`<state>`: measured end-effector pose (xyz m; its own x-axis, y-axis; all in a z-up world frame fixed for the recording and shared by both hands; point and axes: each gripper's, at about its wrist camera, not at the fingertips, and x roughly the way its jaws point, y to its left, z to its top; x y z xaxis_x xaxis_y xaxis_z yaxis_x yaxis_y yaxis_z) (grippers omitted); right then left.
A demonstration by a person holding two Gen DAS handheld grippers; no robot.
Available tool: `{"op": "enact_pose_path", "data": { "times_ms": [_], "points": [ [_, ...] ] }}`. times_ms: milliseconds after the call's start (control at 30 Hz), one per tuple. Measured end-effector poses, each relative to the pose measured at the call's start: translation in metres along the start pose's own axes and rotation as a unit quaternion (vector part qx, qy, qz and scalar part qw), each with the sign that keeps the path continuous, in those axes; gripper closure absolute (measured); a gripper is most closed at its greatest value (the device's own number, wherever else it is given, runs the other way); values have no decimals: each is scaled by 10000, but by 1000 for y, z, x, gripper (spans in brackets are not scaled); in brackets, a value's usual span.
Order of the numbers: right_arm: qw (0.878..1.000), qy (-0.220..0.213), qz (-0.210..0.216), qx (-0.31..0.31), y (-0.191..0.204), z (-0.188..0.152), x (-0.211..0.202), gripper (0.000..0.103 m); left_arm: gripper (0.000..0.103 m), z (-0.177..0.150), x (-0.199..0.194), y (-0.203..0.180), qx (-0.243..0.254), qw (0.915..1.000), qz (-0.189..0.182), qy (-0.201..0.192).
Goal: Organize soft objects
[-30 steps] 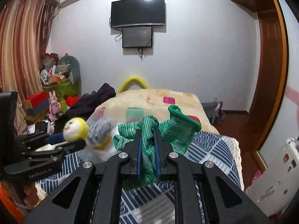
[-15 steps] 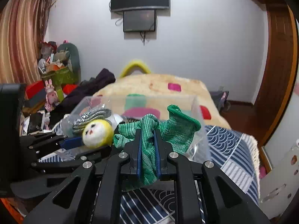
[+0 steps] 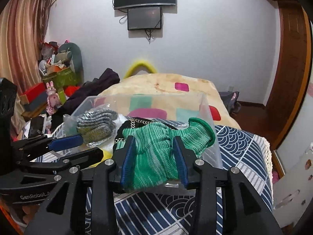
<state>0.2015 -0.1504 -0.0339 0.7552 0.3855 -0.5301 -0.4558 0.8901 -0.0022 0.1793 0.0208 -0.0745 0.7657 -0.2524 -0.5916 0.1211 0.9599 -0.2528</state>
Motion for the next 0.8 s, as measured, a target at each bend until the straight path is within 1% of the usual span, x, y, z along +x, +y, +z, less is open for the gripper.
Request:
{"op": "enact_pose_path", "data": {
  "times_ms": [133, 200, 367, 500, 533, 600, 633, 733, 800],
  "points": [
    [9998, -195, -41, -97, 2, 3, -19, 64, 46, -1, -22, -4, 63, 9996, 97, -247],
    [9994, -333, -57, -112, 4, 5, -29, 58, 44, -2, -36, -5, 54, 9992, 113, -392],
    [9973, -728, -17, -118, 8, 8, -62, 51, 41, -4, -71, -9, 92, 9967, 254, -772],
    [9945, -1034, -38, -148, 15, 9, -86, 41, 36, -6, -100, -17, 152, 9937, 328, -1063],
    [9934, -1138, -42, -162, 17, 9, -95, 39, 35, -8, -109, -20, 187, 9923, 355, -1168],
    [9917, -1273, -40, -199, 21, 8, -105, 34, 31, -9, -123, -24, 239, 9902, 405, -1318],
    [9905, -1359, -52, -222, 23, 8, -111, 33, 30, -10, -130, -27, 273, 9889, 438, -1396],
    [9874, -1563, -80, -239, 27, 9, -125, 28, 22, -12, -150, -34, 377, 9845, 528, -1630],
    [9860, -1647, -86, -224, 28, 8, -130, 20, 13, -16, -163, -41, 454, 9807, 614, -1799]
  ]
}}
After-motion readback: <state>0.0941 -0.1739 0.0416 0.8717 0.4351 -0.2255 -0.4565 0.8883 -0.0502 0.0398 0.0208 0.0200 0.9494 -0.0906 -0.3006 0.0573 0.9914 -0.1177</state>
